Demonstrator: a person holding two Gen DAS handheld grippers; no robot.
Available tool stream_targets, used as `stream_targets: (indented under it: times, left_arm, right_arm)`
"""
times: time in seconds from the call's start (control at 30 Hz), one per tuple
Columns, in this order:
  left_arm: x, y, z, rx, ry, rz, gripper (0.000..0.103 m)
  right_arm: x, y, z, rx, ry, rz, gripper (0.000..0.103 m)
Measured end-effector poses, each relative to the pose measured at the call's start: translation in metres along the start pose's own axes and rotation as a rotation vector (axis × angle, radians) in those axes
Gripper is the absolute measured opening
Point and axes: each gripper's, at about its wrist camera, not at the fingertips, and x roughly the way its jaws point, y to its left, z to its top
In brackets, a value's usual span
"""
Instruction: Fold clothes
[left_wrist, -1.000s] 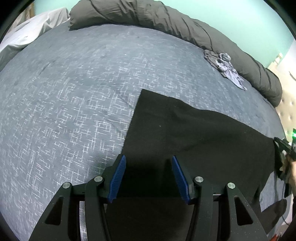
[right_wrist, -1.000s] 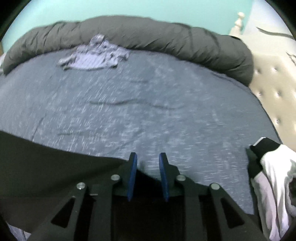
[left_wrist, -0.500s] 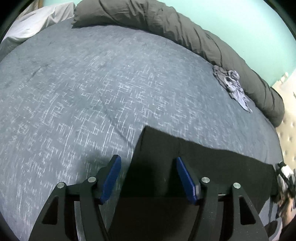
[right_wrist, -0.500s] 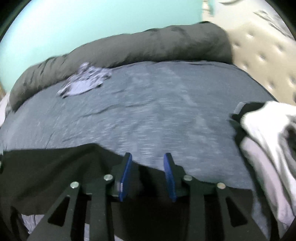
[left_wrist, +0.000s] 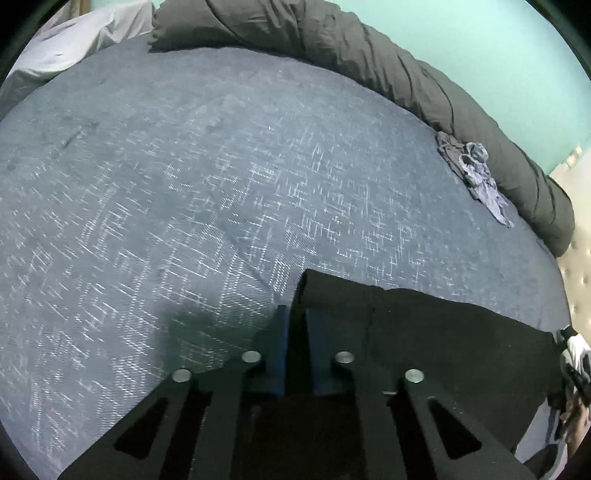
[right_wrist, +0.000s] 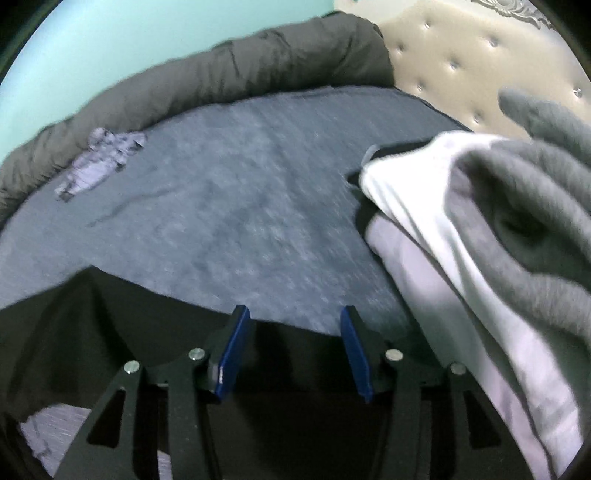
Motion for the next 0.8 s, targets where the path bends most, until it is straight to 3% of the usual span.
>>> stream_targets:
  times: [0.13,0.27,0.3,0.33,0.4,0.8]
  left_arm:
    - [-0.006,-0.005,-0.003,0.037,-0.013,0.008,0.0]
    - [-0.009,-0.007,-0.006,0.048,-0.017,0.021,0.0]
    - [-0.01,-0.007,-0.006,0.049,-0.019,0.024,0.0]
    - [-0.01,-0.007,-0.006,0.05,-0.021,0.028,0.0]
    - [-0.012,-0.006,-0.005,0.05,-0.029,0.029,0.0]
    - [-0.024,0.0,-0.003,0.043,-0.064,0.038,0.0]
  right_arm:
    - [0.02,-0.003,-0.008,-0.025,0.072,-0.035,0.056]
    - [0.029,0.003,-0.013,-0.059,0.071,-0.066,0.056]
    - [0.029,0.005,-0.014,-0.065,0.066,-0.062,0.043]
    - [0.028,0.007,-0.014,-0.07,0.059,-0.053,0.017]
    - [0.025,0.012,-0.013,-0.081,0.041,-0.071,0.004]
    - [-0.014,0.001,0.0,-0.065,-0.119,-0.053,0.003]
